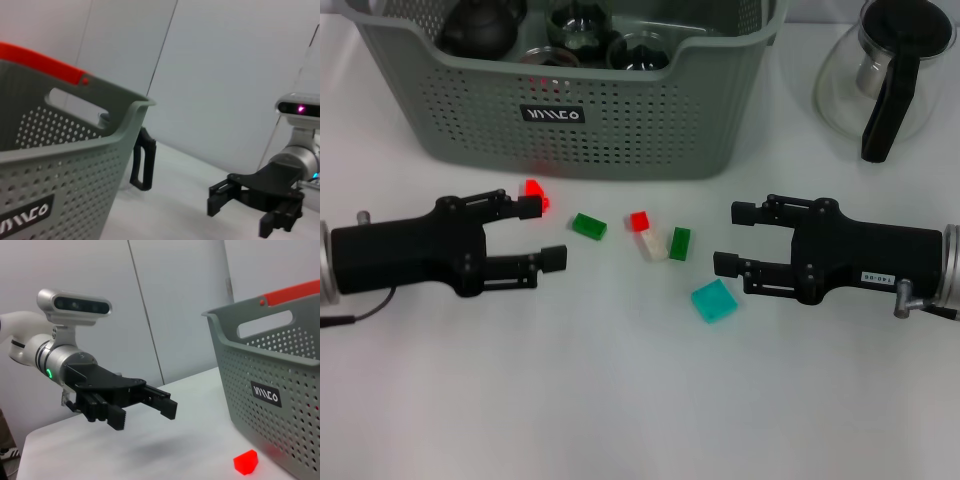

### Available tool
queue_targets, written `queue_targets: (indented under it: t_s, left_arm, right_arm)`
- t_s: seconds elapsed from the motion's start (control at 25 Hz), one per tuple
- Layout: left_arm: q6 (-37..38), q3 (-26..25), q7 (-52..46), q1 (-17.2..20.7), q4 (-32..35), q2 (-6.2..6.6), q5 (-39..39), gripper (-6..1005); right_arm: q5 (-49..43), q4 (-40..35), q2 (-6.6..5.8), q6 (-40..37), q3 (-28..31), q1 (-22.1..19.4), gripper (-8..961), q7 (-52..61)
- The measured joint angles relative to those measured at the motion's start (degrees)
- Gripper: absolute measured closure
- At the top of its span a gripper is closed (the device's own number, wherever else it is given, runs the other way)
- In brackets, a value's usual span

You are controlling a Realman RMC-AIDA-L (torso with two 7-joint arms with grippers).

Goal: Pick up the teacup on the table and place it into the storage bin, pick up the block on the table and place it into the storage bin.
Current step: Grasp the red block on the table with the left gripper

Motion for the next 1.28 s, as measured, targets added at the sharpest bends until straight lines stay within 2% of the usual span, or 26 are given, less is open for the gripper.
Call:
queue_targets:
  t_s: [0.08, 0.2, 0.28, 0.32, 0.48, 0.76, 1.0, 1.28]
  left_arm:
    - [-1.9, 0.0, -1.8, -0.4, 0.5, -0.05, 0.2, 177]
    - [-8.9, 0.0, -9.7, -1.9, 2.8, -0.02, 1.7, 181]
    - [-11.0, 0.0, -11.7, -2.4, 3.3, 0.08, 2.5, 184]
    - [-14.5, 0.1, -13.6, -3.5, 3.5, 0.20, 4.2, 186]
    - [-20.2, 1.1, -13.0, -5.4, 3.1, -0.70, 6.9, 191]
    - [-28.6, 7.3, -9.5, -5.9, 3.0, -2.61, 7.1, 201]
    - [-33.6, 10.3, -9.4, -6.0, 3.0, -3.58, 7.2, 209]
    - [-36.8, 11.3, -9.4, -6.6, 2.3, -4.34, 7.2, 219]
  right_arm:
    - [0.1, 0.0, 0.01, 0.0, 0.0, -0.1, 208, 0.1]
    - [0.1, 0.0, 0.02, 0.0, 0.0, 0.1, 208, 0.5]
    - [0.1, -0.1, 0.05, 0.0, 0.0, 0.3, 208, 0.9]
    - [0.1, -0.1, 0.07, 0.0, 0.0, 0.3, 208, 0.9]
    - [0.2, -0.2, 0.17, 0.0, 0.0, 0.1, 208, 1.0]
    - [0.2, -0.2, 0.19, 0.0, 0.0, 0.0, 208, 1.0]
    - [0.2, -0.2, 0.19, 0.0, 0.0, 0.3, 208, 1.0]
    - [0.2, -0.1, 0.19, 0.0, 0.0, 0.4, 208, 1.0]
